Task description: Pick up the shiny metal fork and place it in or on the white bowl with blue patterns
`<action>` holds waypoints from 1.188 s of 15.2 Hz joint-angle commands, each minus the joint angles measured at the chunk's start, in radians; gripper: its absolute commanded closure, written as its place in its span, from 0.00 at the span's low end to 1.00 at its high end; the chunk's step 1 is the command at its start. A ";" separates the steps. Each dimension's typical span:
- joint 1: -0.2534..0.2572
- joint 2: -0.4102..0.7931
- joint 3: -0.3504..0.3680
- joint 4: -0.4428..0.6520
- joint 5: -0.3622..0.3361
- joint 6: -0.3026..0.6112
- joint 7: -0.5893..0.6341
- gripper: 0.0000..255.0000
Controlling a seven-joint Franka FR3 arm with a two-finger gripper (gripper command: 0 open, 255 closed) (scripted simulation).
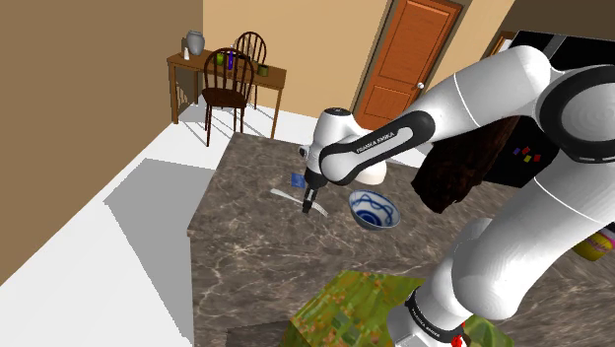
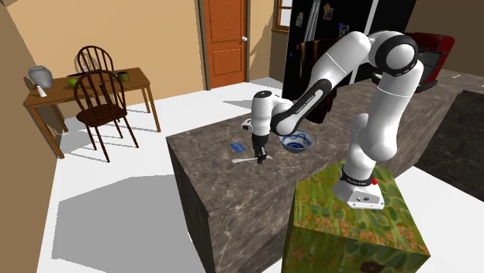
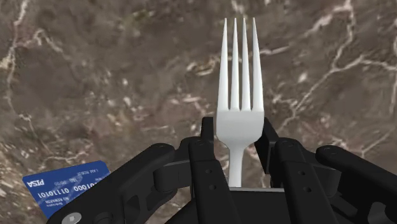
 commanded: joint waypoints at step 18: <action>0.001 -0.125 0.003 0.058 0.001 -0.183 -0.005 1.00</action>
